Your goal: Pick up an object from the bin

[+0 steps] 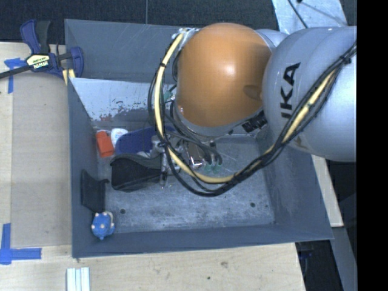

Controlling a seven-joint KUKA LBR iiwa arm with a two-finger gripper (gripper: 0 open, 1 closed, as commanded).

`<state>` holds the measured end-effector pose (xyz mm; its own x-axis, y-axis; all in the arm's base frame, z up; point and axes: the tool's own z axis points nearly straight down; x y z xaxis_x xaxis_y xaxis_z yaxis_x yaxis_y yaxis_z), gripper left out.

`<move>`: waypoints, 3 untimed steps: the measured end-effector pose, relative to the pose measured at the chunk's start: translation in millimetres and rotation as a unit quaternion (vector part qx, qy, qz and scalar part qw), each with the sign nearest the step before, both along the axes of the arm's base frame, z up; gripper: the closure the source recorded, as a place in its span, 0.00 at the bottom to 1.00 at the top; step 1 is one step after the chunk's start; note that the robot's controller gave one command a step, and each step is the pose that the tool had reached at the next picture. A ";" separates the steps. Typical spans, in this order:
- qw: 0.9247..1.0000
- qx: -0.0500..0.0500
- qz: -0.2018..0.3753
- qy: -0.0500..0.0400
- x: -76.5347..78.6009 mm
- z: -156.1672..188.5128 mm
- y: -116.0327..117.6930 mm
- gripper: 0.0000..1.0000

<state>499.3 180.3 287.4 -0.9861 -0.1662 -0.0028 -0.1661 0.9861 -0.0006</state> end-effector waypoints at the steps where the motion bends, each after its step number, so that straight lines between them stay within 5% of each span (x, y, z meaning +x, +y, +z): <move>1: 0.981 -0.006 0.195 -0.004 6.1 -122.8 2.8 1.00; 2: 0.981 -0.002 0.196 -0.002 3.2 -122.9 7.2 0.00; 3: 0.980 0.003 0.200 -0.007 43.2 -215.8 14.0 0.00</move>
Offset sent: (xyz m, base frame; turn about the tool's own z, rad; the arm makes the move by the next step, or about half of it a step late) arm 0.0001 0.0111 -0.1230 -0.4049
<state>542.5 194.3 71.6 -0.8417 -0.5396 -0.0186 -0.5397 0.8419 -0.0001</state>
